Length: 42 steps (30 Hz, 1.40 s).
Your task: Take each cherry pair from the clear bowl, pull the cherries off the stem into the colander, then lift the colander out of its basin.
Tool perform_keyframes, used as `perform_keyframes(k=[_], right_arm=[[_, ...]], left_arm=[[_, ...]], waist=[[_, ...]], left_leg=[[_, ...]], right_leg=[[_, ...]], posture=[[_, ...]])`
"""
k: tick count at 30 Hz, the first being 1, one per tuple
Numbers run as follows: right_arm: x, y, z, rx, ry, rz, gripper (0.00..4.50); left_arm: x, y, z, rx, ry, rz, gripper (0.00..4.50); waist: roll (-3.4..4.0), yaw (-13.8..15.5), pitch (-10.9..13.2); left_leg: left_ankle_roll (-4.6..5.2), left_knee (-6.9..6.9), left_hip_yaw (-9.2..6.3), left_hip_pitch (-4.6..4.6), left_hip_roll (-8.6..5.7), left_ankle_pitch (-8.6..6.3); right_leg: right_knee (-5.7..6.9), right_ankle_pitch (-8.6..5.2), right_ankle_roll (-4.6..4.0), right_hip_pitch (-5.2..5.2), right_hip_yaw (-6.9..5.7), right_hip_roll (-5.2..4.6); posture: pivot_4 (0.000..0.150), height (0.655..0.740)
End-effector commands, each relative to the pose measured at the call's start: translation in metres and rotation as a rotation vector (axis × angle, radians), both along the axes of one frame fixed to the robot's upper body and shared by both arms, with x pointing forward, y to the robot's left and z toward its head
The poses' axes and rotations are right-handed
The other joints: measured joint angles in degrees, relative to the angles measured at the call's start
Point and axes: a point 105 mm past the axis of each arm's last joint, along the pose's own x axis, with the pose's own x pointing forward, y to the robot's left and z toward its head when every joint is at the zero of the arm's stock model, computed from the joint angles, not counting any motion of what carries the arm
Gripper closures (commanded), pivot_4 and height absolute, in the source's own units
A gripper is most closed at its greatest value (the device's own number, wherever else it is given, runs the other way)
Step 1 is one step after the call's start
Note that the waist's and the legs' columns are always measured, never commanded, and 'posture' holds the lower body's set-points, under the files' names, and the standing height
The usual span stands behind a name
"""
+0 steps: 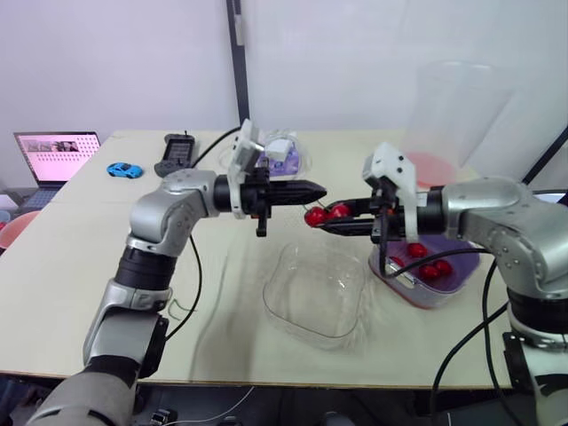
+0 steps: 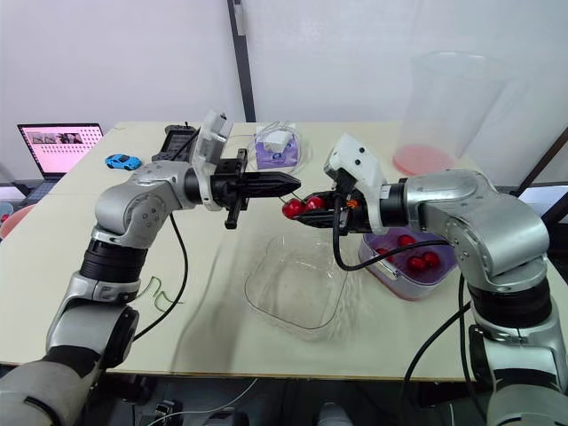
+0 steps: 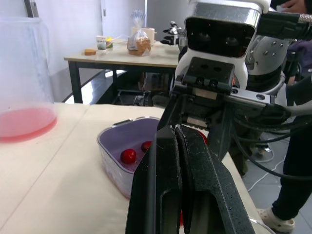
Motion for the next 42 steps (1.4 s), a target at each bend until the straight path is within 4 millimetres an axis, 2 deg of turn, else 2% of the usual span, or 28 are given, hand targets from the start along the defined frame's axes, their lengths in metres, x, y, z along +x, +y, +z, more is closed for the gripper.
perform_keyframes(k=[1,9,18,19,21,24,33,41,42], right_arm=[[-0.004,-0.001,0.011,0.006,-0.055,0.008,3.71],[-0.004,-0.007,-0.001,-0.018,-0.021,-0.004,3.71],[-0.005,0.002,0.012,0.031,-0.049,0.030,3.71],[-0.005,0.003,0.014,0.034,-0.053,0.034,2.65],[-0.005,0.004,0.015,0.037,-0.057,0.037,1.96],[-0.005,0.003,0.017,0.032,-0.066,0.035,0.49],[-0.008,-0.015,0.017,-0.023,-0.044,0.009,0.49],[-0.007,-0.016,0.014,-0.021,-0.040,0.004,0.49],[-0.006,-0.016,0.014,-0.015,-0.040,0.004,0.77]], left_arm=[[-0.005,0.000,0.009,-0.010,-0.039,-0.012,4.50],[-0.005,0.000,0.012,-0.027,-0.034,-0.013,4.50],[-0.007,-0.004,0.011,-0.035,-0.023,-0.030,4.50],[-0.007,-0.005,0.010,-0.032,-0.023,-0.030,4.50],[-0.008,-0.005,0.009,-0.028,-0.023,-0.031,4.50],[-0.009,-0.005,0.010,-0.033,-0.018,-0.035,4.50],[-0.007,-0.003,0.009,-0.030,-0.023,-0.026,4.50],[-0.008,-0.003,0.009,-0.029,-0.025,-0.028,4.50],[-0.008,-0.003,0.009,-0.029,-0.025,-0.028,4.50]], waist=[[0.00,0.00,0.00],[0.00,-0.01,0.00],[0.00,0.04,0.00],[0.00,0.00,0.00],[0.00,0.00,0.00],[0.00,0.03,0.00],[0.00,-0.04,0.00],[0.00,0.07,0.00],[0.00,0.05,0.00]], left_leg=[[0.00,0.00,0.00,0.00,0.00,0.00],[0.00,0.00,0.00,0.00,0.00,0.00],[0.00,0.00,0.00,0.00,0.00,0.00],[0.00,0.00,0.00,0.00,0.00,0.00],[0.00,0.00,0.00,0.00,0.00,0.00],[0.00,0.00,0.00,0.00,0.00,0.00],[0.00,0.00,0.01,0.00,0.00,0.00],[0.00,0.00,0.01,0.00,0.00,0.00],[0.00,0.00,0.01,0.00,0.00,0.00]], right_leg=[[0.00,0.00,0.00,0.00,0.00,0.00],[0.00,0.00,0.00,0.00,0.00,0.00],[0.00,0.00,0.00,0.00,0.00,0.00],[0.00,0.00,0.00,0.00,0.00,0.00],[0.00,0.00,0.00,0.00,0.00,0.00],[0.00,0.00,0.00,0.00,0.00,0.00],[-0.01,0.00,0.00,0.00,0.00,0.00],[-0.01,0.00,0.00,0.00,0.00,0.00],[-0.01,0.00,0.00,0.00,0.00,0.00]], posture=[[0.150,0.7332],[0.150,0.7332],[0.150,0.7332],[0.150,0.7332],[0.150,0.7332],[0.150,0.7332],[0.150,0.7332],[0.150,0.7332],[0.150,0.7332]])
